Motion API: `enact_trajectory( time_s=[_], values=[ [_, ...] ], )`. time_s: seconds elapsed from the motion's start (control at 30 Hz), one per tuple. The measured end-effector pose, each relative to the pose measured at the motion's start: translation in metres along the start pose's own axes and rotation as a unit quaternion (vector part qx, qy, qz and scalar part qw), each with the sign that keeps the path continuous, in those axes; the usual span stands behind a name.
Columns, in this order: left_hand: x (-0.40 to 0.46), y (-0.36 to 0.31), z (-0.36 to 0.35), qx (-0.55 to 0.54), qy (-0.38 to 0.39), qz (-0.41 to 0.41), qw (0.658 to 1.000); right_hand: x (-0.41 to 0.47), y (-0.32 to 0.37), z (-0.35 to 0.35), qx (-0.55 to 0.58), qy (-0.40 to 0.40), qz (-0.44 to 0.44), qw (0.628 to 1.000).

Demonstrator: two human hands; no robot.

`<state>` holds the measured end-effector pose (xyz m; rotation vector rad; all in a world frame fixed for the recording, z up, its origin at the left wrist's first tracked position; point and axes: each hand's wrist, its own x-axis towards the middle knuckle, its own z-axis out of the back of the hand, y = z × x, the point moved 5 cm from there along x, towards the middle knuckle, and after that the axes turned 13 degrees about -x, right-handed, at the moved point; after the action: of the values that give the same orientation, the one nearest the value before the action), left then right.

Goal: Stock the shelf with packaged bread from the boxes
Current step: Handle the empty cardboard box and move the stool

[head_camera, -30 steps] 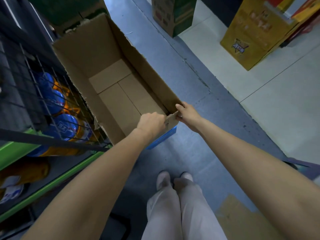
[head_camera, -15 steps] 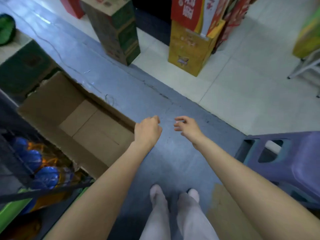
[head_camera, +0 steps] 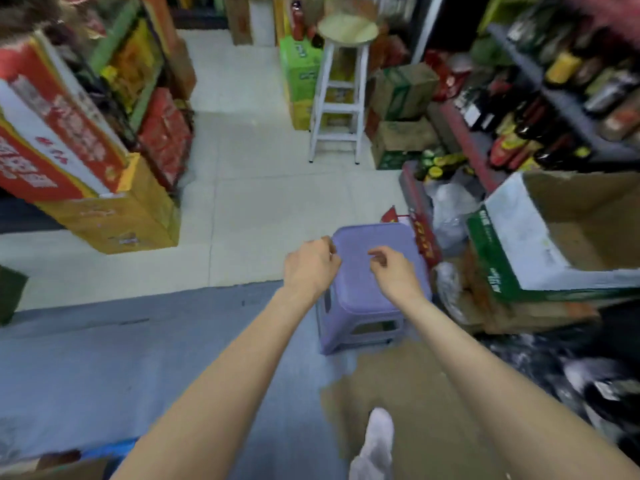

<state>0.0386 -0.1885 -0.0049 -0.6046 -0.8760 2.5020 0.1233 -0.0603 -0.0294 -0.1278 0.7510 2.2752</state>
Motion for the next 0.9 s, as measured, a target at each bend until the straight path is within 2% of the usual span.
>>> enact_trajectory(
  time_s=[0.1,0.23,0.37,0.43,0.53,0.6,0.77,0.9],
  values=[
    [0.043,-0.088,-0.064,0.026,0.016,-0.046,0.998,0.042,-0.075,0.061,-0.045,-0.013,-0.026,0.999],
    [0.088,-0.171,-0.139,0.076,0.049,-0.102,0.991,0.080,-0.154,0.121,-0.122,-0.053,-0.044,0.990],
    [0.127,-0.247,-0.217,0.156,0.103,-0.185,0.965,0.110,-0.229,0.172,-0.206,-0.111,-0.088,0.968],
    [0.141,-0.274,-0.247,0.186,0.128,-0.239,0.945,0.125,-0.256,0.179,-0.193,-0.075,-0.119,0.971],
    [0.153,-0.299,-0.281,0.227,0.159,-0.302,0.912,0.137,-0.283,0.181,-0.152,0.017,-0.189,0.970],
    [0.159,-0.306,-0.295,0.276,0.170,-0.325,0.888,0.139,-0.291,0.183,-0.148,0.015,-0.208,0.967],
    [0.163,-0.305,-0.287,0.375,0.159,-0.356,0.841,0.125,-0.288,0.185,-0.165,0.029,-0.175,0.970],
    [0.157,-0.301,-0.259,0.382,0.157,-0.376,0.829,0.094,-0.268,0.186,-0.173,0.043,-0.118,0.977]
  ],
)
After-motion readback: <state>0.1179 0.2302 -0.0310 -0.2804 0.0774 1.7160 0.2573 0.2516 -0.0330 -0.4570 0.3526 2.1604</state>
